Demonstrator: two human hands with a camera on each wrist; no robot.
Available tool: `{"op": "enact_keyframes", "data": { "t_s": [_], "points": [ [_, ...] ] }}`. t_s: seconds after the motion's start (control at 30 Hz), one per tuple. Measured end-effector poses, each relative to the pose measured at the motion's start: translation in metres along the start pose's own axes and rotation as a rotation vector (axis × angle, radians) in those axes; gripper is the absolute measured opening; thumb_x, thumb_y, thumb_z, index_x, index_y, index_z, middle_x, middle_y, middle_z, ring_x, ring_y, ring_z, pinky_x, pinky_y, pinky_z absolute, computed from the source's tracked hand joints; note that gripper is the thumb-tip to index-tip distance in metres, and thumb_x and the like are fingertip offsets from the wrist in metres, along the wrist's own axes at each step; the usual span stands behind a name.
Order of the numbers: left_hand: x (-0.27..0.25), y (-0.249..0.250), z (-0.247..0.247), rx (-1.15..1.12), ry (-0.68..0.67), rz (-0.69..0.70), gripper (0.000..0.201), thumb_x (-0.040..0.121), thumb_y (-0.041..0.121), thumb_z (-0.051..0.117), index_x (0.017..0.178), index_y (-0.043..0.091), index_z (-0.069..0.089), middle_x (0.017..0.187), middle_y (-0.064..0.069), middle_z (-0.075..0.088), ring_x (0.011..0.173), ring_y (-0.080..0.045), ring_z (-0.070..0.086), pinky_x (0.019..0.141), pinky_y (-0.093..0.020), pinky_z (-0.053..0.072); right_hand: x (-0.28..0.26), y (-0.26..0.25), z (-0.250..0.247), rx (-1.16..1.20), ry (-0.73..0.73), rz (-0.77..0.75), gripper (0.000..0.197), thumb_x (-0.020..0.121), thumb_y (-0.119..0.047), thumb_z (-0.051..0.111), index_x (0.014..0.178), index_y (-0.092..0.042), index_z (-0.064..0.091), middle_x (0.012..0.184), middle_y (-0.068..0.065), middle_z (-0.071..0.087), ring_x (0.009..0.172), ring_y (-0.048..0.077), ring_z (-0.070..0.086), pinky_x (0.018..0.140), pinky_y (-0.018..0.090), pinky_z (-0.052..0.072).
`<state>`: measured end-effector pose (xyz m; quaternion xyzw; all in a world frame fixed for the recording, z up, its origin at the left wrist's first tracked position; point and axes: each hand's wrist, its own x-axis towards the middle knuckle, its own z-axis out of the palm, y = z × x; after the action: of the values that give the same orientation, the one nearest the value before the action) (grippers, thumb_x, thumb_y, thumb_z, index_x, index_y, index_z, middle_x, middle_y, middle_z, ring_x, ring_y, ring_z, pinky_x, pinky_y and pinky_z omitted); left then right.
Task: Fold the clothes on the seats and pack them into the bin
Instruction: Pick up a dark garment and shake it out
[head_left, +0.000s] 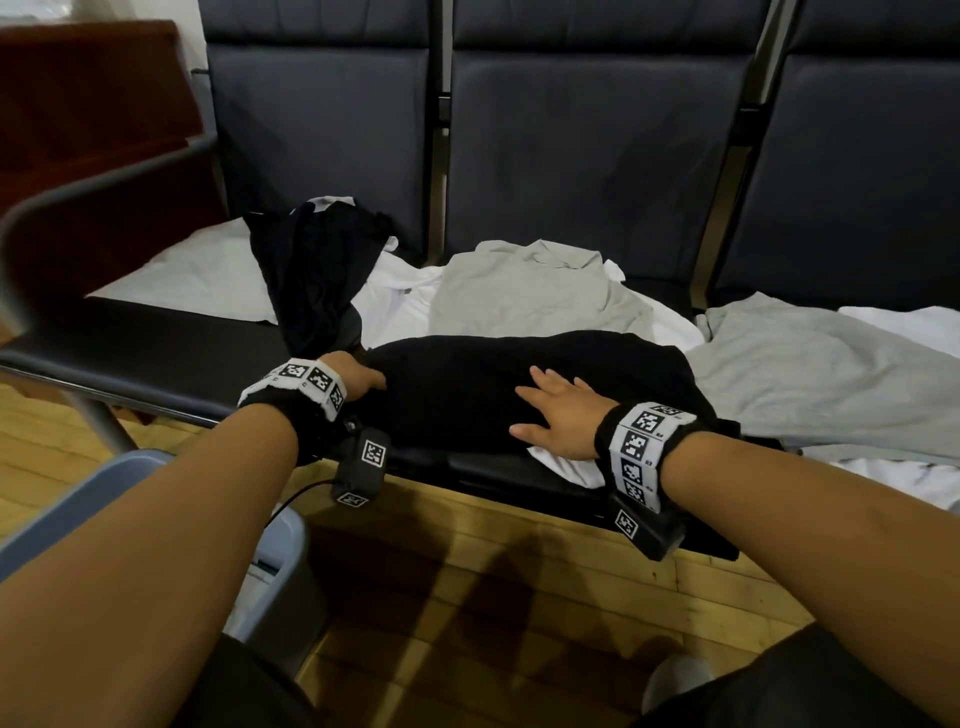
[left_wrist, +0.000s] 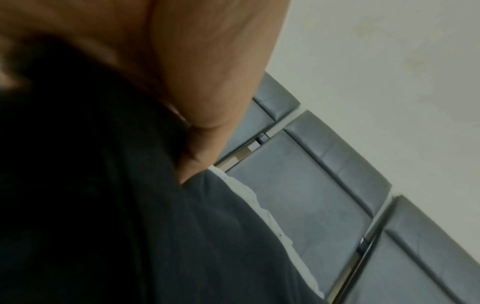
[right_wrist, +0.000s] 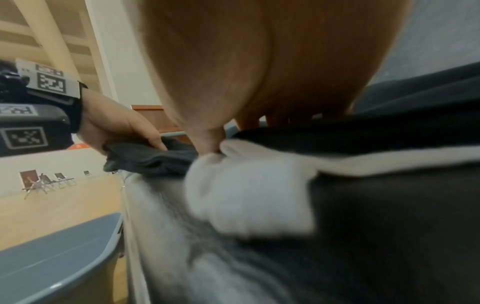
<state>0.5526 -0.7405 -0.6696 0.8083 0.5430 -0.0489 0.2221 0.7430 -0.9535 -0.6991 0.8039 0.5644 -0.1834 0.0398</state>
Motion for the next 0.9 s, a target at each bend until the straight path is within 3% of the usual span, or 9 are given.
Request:
{"op": "enact_keyframes", "data": {
  "t_s": [0.2, 0.3, 0.4, 0.5, 0.57, 0.63, 0.7, 0.83, 0.9],
  "points": [
    [-0.006, -0.025, -0.015, -0.026, -0.142, -0.093, 0.066, 0.071, 0.056, 0.074, 0.108, 0.003, 0.06, 0.097, -0.01, 0.064, 0.09, -0.026, 0.061, 0.08, -0.033, 0.047, 0.002, -0.029, -0.007, 0.109, -0.072, -0.007, 0.071, 0.099, -0.05, 0.042, 0.156, -0.02, 0.013, 0.163, 0.007, -0.011, 0.151, 0.022, -0.007, 0.123, 0.041, 0.003],
    [-0.01, -0.029, -0.024, -0.175, -0.083, -0.054, 0.063, 0.074, 0.052, 0.074, 0.113, 0.003, 0.064, 0.105, -0.015, 0.068, 0.093, -0.03, 0.064, 0.085, -0.037, 0.052, 0.005, -0.048, -0.006, 0.193, -0.105, -0.001, 0.069, 0.098, -0.053, 0.043, 0.155, -0.023, 0.02, 0.164, 0.005, -0.005, 0.151, 0.023, -0.006, 0.122, 0.043, 0.0],
    [-0.019, -0.023, -0.036, -0.399, 0.0, -0.006, 0.045, 0.08, 0.044, 0.071, 0.103, 0.005, 0.068, 0.096, -0.016, 0.069, 0.077, -0.03, 0.065, 0.062, -0.032, 0.052, 0.008, -0.06, -0.01, 0.286, -0.109, 0.016, 0.071, 0.095, -0.057, 0.045, 0.154, -0.023, 0.024, 0.164, 0.004, 0.005, 0.151, 0.026, -0.001, 0.122, 0.045, 0.002],
    [-0.024, -0.01, -0.038, -0.7, 0.041, 0.086, 0.023, 0.079, 0.03, 0.075, 0.094, 0.014, 0.07, 0.108, -0.018, 0.069, 0.098, -0.035, 0.067, 0.087, -0.046, 0.055, 0.007, -0.055, -0.017, 0.469, -0.06, -0.007, 0.064, 0.094, -0.055, 0.051, 0.147, -0.02, 0.042, 0.156, 0.004, 0.034, 0.145, 0.024, 0.027, 0.119, 0.034, 0.02],
    [-0.026, 0.007, -0.036, -0.858, 0.029, 0.148, 0.008, 0.078, 0.021, 0.075, 0.086, 0.019, 0.072, 0.108, -0.017, 0.07, 0.103, -0.034, 0.066, 0.096, -0.048, 0.051, 0.007, -0.044, -0.022, 0.754, 0.035, 0.009, 0.053, 0.093, -0.05, 0.057, 0.132, -0.016, 0.059, 0.135, 0.004, 0.058, 0.127, 0.021, 0.052, 0.111, 0.033, 0.037],
    [-0.032, 0.034, -0.031, -0.938, 0.003, 0.22, 0.014, 0.08, 0.016, 0.074, 0.093, 0.02, 0.073, 0.108, -0.016, 0.07, 0.101, -0.032, 0.066, 0.092, -0.044, 0.053, 0.005, -0.03, -0.034, 1.091, 0.102, 0.073, 0.047, 0.095, -0.046, 0.054, 0.125, -0.01, 0.062, 0.126, 0.008, 0.063, 0.118, 0.02, 0.058, 0.102, 0.033, 0.044],
    [-0.039, 0.069, -0.024, -0.991, -0.044, 0.298, 0.028, 0.082, 0.012, 0.071, 0.11, 0.013, 0.07, 0.111, -0.015, 0.068, 0.102, -0.03, 0.066, 0.086, -0.04, 0.055, -0.001, -0.01, -0.05, 1.341, 0.134, 0.131, 0.052, 0.098, -0.05, 0.047, 0.126, -0.007, 0.058, 0.124, 0.012, 0.063, 0.117, 0.025, 0.059, 0.104, 0.038, 0.045],
    [-0.05, 0.139, -0.002, -0.972, -0.155, 0.462, 0.041, 0.083, 0.008, 0.069, 0.124, 0.009, 0.061, 0.119, -0.013, 0.064, 0.108, -0.024, 0.061, 0.101, -0.042, 0.048, -0.022, 0.038, -0.072, 1.504, 0.295, 0.211, 0.069, 0.095, -0.062, 0.041, 0.123, -0.001, 0.056, 0.113, 0.021, 0.069, 0.108, 0.034, 0.066, 0.098, 0.046, 0.051],
    [-0.057, 0.171, 0.015, -0.886, -0.233, 0.538, 0.044, 0.087, 0.013, 0.066, 0.13, 0.01, 0.056, 0.118, -0.008, 0.06, 0.109, -0.021, 0.057, 0.103, -0.041, 0.046, -0.031, 0.062, -0.071, 1.526, 0.347, 0.272, 0.076, 0.092, -0.07, 0.038, 0.118, -0.001, 0.058, 0.096, 0.018, 0.073, 0.091, 0.032, 0.072, 0.092, 0.048, 0.054]
  ]
}}
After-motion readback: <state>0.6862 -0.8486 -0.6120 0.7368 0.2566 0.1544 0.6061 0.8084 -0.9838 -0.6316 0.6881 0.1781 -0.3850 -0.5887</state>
